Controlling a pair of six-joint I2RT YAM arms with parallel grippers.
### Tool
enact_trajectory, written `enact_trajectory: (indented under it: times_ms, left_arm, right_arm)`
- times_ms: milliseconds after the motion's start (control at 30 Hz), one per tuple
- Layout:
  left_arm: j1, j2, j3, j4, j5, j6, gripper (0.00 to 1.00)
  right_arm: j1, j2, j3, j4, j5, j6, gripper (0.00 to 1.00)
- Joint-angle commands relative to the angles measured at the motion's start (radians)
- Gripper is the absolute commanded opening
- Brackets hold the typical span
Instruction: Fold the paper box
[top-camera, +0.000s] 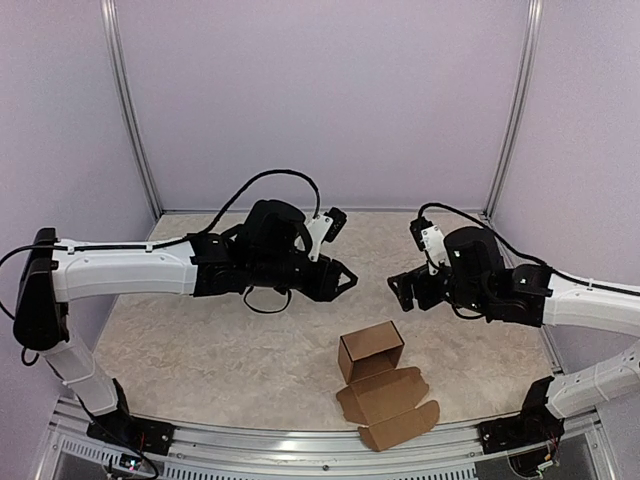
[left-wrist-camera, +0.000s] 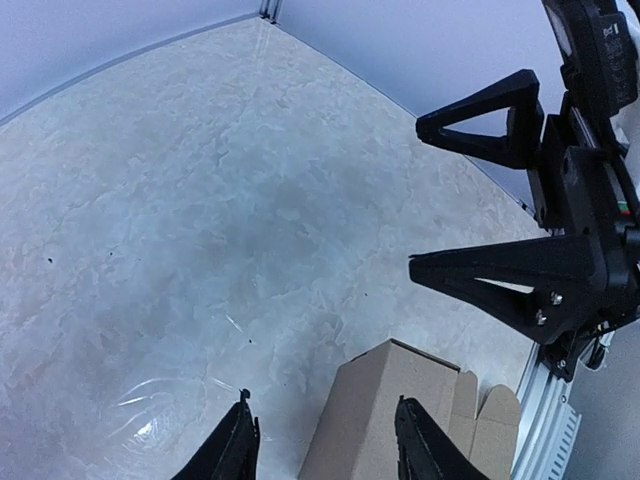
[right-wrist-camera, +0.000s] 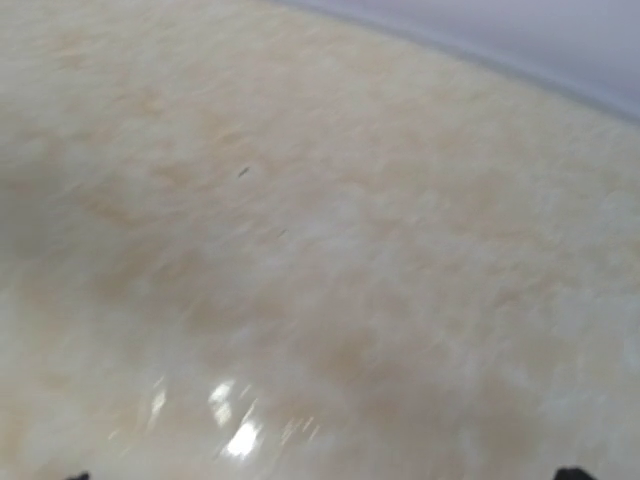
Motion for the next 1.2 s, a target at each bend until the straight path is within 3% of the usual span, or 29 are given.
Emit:
enact_trajectory:
  times_ms: [0, 167, 333, 433, 500, 633, 767, 800, 833, 1167]
  left_arm:
    - [-0.001, -0.008, 0.028, -0.089, 0.108, 0.044, 0.49]
    - [-0.002, -0.032, -0.016, -0.089, 0.112, 0.060, 0.57]
    - [0.004, -0.059, -0.060, -0.069, 0.120, 0.057, 0.63]
    - [0.011, -0.072, -0.095, -0.049, 0.129, 0.047, 0.66]
    - [0.016, -0.095, -0.126, -0.032, 0.125, 0.038, 0.72]
    - [0.036, -0.157, -0.205, 0.008, 0.124, 0.010, 0.74]
    - [0.055, -0.220, -0.262, 0.021, 0.126, -0.006, 0.86]
    - [0.059, -0.234, -0.270, 0.021, 0.127, -0.006, 0.96]
    - [0.063, -0.241, -0.276, 0.021, 0.127, -0.007, 0.98]
    - [0.109, -0.321, -0.338, 0.051, 0.124, -0.024, 0.99]
  right_arm:
    - [-0.006, -0.096, 0.017, -0.379, -0.154, 0.166, 0.98]
    - [-0.006, -0.163, 0.020, -0.599, -0.273, 0.295, 0.89]
    - [-0.002, -0.109, 0.031, -0.783, -0.380, 0.391, 0.80]
    - [0.001, -0.074, 0.003, -0.812, -0.473, 0.429, 0.77]
    - [0.002, -0.063, -0.027, -0.816, -0.497, 0.450, 0.75]
    - [0.001, -0.049, -0.102, -0.772, -0.629, 0.478, 0.74]
    - [0.002, -0.055, -0.164, -0.718, -0.727, 0.502, 0.73]
    - [0.002, -0.058, -0.173, -0.705, -0.745, 0.507, 0.72]
    - [0.002, -0.061, -0.185, -0.687, -0.768, 0.514, 0.71]
    - [0.002, -0.021, -0.251, -0.600, -0.828, 0.516, 0.59]
